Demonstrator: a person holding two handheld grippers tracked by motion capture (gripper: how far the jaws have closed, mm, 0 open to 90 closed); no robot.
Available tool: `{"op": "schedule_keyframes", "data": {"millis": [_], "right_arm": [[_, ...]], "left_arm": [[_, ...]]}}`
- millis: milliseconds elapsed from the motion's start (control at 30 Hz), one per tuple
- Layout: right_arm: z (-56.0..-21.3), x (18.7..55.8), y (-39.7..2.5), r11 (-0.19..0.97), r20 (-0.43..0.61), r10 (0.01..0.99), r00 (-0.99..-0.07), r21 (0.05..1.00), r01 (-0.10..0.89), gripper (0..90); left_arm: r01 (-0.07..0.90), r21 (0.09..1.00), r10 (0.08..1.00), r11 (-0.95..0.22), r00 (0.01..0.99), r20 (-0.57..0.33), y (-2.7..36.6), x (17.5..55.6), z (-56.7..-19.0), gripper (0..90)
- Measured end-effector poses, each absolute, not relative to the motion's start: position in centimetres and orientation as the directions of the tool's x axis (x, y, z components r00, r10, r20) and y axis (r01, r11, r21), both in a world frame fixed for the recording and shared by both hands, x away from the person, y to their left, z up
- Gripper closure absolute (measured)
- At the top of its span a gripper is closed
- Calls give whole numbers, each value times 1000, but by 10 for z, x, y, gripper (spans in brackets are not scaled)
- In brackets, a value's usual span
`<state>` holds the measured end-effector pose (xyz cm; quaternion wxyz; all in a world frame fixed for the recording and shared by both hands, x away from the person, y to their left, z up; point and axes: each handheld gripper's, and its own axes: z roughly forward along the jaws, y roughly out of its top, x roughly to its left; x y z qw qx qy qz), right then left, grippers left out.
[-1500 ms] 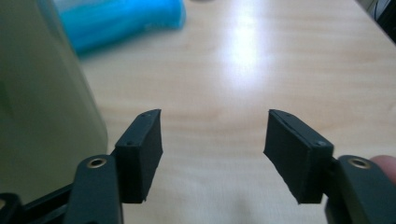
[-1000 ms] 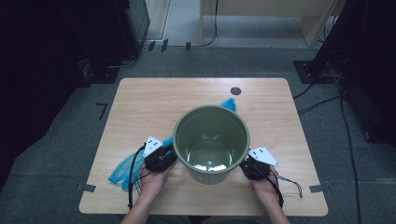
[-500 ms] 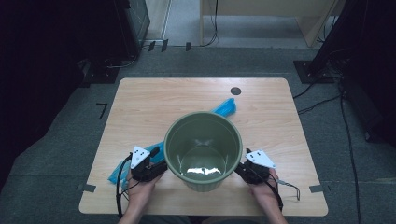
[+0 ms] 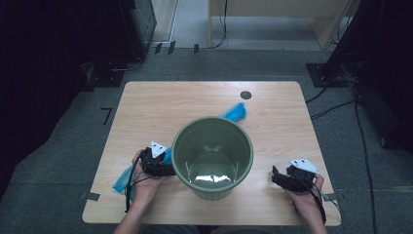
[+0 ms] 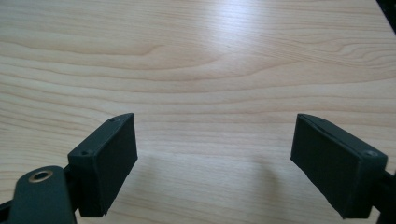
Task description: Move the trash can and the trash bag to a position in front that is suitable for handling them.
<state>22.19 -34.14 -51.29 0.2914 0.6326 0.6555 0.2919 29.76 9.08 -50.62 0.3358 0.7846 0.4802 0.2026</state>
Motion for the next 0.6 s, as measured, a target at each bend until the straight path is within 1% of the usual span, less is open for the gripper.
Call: {"op": "schedule_keyframes", "data": {"millis": [100,167,200,233,267,300,333,367,400,433,467,500,567,600], "right_arm": [[-514,222,-343,28,-12,1000,-28,752,659,145],[-515,223,-345,25,-13,1000,-23,751,660,146],[-517,223,-346,21,-18,1000,-12,749,663,147],[-517,223,-346,21,-18,1000,-12,749,663,147],[-519,223,-346,9,-6,1000,-6,746,666,150],[-521,223,-346,12,-7,1000,-11,746,666,153],[-521,223,-346,12,-7,1000,-11,746,666,153],[-523,223,-345,21,-5,1000,-26,742,670,159],[-523,223,-345,21,-5,1000,-26,742,670,159],[-524,222,-344,24,-7,1000,-28,742,670,159],[-524,222,-344,17,-1,1000,-24,743,669,157],[-524,222,-344,17,-1,1000,-24,743,669,157],[-524,223,-347,-8,25,1000,-15,736,677,148],[-524,223,-347,-12,26,1000,-12,735,678,145]], "left_arm": [[650,675,886,-350,464,12,91,298,-515,0],[659,673,892,-337,451,5,94,297,-517,0],[658,673,893,-336,450,7,96,297,-516,29],[655,680,895,-330,446,4,97,296,-515,29],[647,688,894,-329,448,6,99,295,-514,148],[639,698,894,-324,448,4,101,293,-514,184],[630,708,894,-319,448,3,103,291,-514,184],[617,730,901,-295,434,-3,110,287,-513,392],[617,730,901,-295,434,-3,110,287,-513,476],[611,740,905,-279,425,-10,114,285,-514,476],[607,749,908,-267,419,-16,118,283,-515,647],[605,756,910,-248,414,-34,123,282,-515,647],[609,757,913,-236,406,-41,129,281,-515,757],[608,759,914,-233,404,-43,132,280,-515,788]]}}
